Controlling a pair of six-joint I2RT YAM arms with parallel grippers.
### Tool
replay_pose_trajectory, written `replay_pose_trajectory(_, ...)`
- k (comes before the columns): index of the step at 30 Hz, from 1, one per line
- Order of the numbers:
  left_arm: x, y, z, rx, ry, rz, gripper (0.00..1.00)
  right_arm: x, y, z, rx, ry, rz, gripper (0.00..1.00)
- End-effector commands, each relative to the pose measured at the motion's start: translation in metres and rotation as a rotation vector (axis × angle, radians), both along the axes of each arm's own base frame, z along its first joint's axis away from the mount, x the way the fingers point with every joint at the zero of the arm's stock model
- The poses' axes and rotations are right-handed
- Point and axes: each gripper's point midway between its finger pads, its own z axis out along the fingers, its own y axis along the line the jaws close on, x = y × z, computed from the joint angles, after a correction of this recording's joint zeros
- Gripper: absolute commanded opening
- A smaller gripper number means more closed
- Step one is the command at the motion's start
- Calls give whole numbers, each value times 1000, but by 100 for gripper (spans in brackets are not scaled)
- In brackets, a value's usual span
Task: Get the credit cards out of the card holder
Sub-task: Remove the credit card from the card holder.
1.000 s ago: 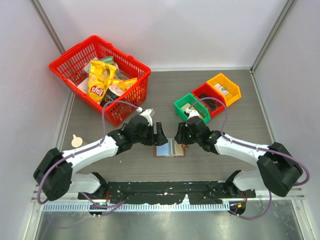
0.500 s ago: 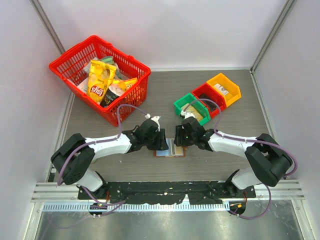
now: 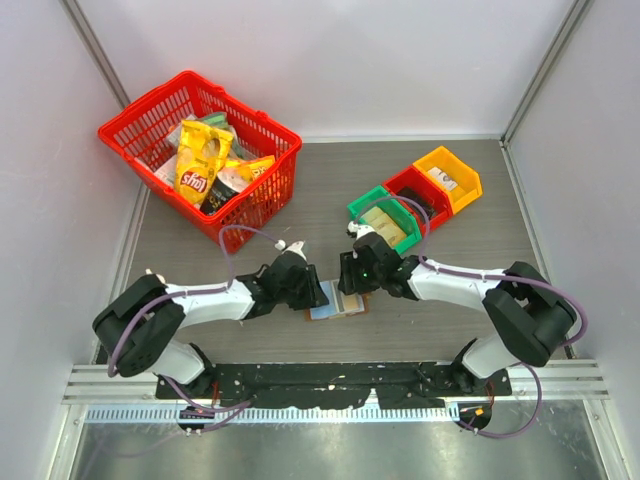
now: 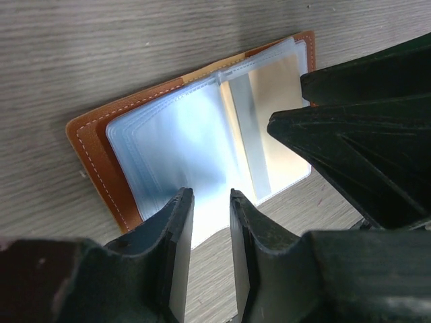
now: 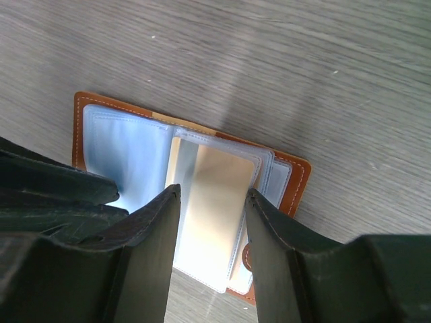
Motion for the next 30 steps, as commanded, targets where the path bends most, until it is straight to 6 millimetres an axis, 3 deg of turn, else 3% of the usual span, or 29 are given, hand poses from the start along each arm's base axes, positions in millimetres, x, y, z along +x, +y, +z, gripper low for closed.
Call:
replay_pose_trajectory(1,-10,18,-15,49,34,45,32,-4,33,34,117,-20,77,48)
replay_pose_trajectory(6,-12,19,-13,40,35,51,31,-7,40,53,136,-42,98,48)
replay_pose_trajectory(12,-13,20,-12,35,33,52,31,-15,42,56,109,-32,119,48)
replay_pose_trajectory(19,-14,22,-2,3,22,68,31,-32,66,69,207,-11,219,48)
replay_pose_trajectory(30,-6,64,40,-55,-121,273,40,-45,102,52,302,89,315,50)
